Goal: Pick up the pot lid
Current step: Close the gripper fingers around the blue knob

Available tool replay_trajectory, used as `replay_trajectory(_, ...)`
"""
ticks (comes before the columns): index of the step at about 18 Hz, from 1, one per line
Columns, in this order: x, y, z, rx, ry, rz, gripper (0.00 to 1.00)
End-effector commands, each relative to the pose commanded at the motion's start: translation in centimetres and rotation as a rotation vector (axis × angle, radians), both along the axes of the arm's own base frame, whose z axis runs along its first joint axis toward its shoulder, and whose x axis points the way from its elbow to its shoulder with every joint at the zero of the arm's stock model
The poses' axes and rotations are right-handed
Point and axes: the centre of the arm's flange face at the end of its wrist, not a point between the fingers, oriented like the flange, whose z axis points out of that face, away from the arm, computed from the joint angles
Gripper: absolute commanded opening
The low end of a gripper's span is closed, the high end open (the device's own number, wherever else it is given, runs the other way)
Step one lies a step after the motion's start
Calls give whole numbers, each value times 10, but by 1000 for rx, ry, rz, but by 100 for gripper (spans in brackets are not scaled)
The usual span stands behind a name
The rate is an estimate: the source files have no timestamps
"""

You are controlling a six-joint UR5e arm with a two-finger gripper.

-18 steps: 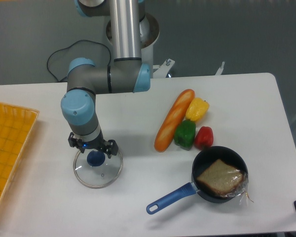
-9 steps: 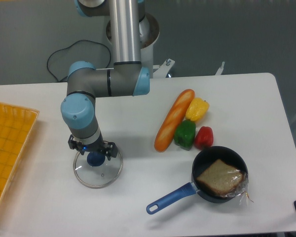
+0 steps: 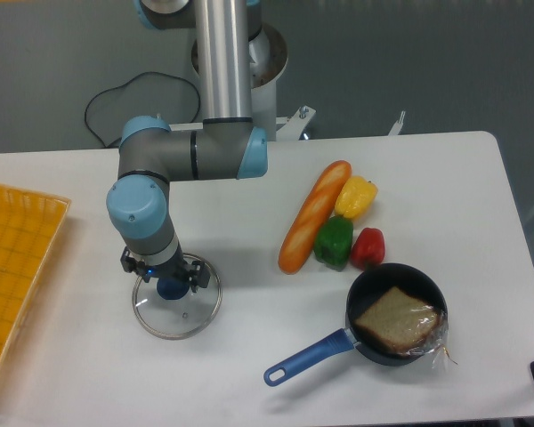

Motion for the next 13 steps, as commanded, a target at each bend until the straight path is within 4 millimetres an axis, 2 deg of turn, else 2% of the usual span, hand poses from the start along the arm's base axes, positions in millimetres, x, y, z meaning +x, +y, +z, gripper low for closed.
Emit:
replay_trajectory(4, 1, 1, -2, -1, -2, -2, 97)
replay_trajectory(13, 4, 3, -5, 11, 6, -2, 81)
